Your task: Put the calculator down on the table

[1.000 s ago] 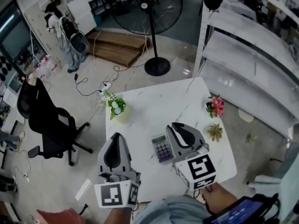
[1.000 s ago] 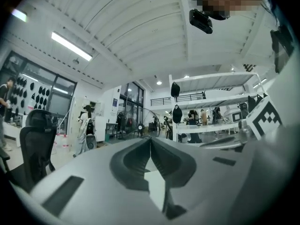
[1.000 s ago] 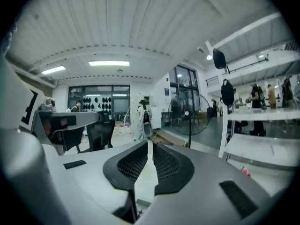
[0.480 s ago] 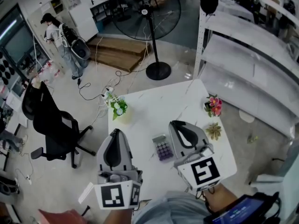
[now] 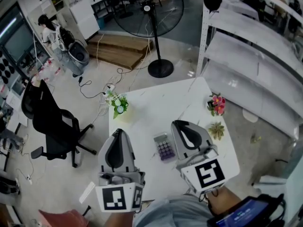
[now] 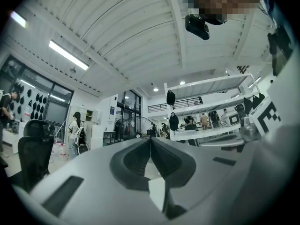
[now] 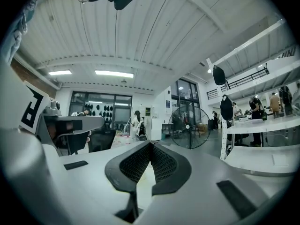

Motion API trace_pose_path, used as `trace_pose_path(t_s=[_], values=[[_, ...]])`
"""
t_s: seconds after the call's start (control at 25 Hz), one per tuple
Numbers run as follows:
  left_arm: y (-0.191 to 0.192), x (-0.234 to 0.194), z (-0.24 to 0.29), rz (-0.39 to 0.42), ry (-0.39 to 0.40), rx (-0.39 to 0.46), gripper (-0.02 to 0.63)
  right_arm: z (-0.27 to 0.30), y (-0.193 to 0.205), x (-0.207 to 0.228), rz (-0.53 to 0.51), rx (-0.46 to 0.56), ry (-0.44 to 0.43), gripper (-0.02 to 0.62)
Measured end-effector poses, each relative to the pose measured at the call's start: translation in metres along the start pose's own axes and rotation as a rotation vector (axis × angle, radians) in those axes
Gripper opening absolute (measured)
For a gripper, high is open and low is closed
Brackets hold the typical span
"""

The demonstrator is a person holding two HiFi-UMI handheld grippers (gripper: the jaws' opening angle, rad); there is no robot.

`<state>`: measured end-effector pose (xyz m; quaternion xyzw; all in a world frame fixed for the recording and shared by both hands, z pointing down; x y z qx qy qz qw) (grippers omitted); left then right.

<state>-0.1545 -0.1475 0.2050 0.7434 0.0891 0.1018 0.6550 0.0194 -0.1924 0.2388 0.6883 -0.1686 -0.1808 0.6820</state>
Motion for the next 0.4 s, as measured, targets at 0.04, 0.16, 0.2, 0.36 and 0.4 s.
trace_pose_path(t_s=[0.04, 0.16, 0.2, 0.36, 0.4], values=[[0.0009, -0.0002, 0.0004, 0.0, 0.0, 0.0, 0.009, 0.0006, 0.0011, -0.0003, 0.0, -0.002, -0.002, 0.015], [0.0038, -0.0019, 0.0019, 0.001, -0.001, -0.006, 0.009, 0.003, 0.0036, -0.0013, 0.002, -0.007, -0.006, 0.015], [0.0045, -0.0026, 0.0026, 0.001, -0.001, -0.009, 0.009, 0.004, 0.0038, -0.0013, 0.002, -0.008, -0.007, 0.015], [0.005, -0.0051, 0.0059, -0.005, -0.005, -0.012, 0.009, 0.0084, 0.0036, -0.001, 0.001, -0.01, -0.009, 0.015], [0.0049, -0.0057, 0.0068, -0.008, -0.006, -0.011, 0.009, 0.0094, 0.0037, -0.001, 0.001, -0.01, -0.01, 0.015]])
Point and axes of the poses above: the fingertips, and each gripper's own axes: z forward along the fingers, x to its right, y out of its underside, the point moved 6 cm from there along -z, backward along the fingers, and after that the axes turned 7 degrees about y, right-handed, at the moved point
